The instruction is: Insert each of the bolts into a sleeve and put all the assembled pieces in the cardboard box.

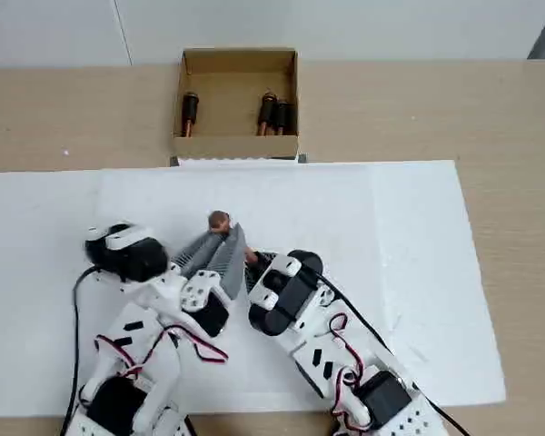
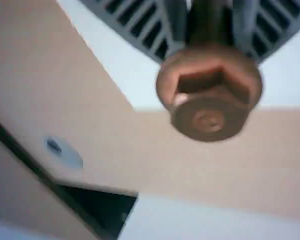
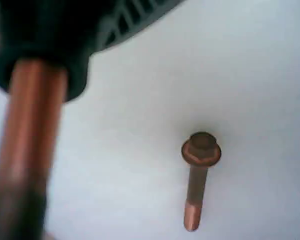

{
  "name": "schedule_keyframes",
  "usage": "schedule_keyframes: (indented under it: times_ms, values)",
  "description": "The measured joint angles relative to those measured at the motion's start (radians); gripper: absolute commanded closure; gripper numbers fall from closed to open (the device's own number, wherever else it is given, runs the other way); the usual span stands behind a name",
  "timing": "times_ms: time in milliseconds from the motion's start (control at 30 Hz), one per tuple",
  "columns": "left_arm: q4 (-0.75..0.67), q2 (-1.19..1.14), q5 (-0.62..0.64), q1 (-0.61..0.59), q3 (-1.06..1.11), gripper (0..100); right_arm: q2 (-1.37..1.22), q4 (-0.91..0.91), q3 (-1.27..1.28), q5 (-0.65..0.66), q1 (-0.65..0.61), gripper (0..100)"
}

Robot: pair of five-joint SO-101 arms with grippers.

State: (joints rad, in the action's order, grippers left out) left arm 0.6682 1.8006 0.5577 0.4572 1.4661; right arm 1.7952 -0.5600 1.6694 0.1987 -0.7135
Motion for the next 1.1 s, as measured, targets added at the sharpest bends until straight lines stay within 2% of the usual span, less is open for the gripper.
schedule_keyframes:
  times_ms: [267,667,733,867,1100]
  values:
    - [0.037,0.002,0.000,0.011,0.000,100,0.000,0.000,0.000,0.031,0.003,99.5]
    - [0.219,0.009,-0.002,0.068,-0.008,99,-0.003,-0.003,0.000,0.034,-0.005,99.5]
    - [0.221,0.011,-0.003,0.069,-0.008,96,-0.003,-0.003,0.000,0.034,-0.005,99.5]
    - [0.238,0.009,0.005,0.072,-0.002,85,-0.002,-0.002,0.000,0.034,-0.003,99.5]
    - [0.242,0.003,-0.031,0.075,-0.002,84,-0.002,-0.002,0.000,0.032,0.000,99.5]
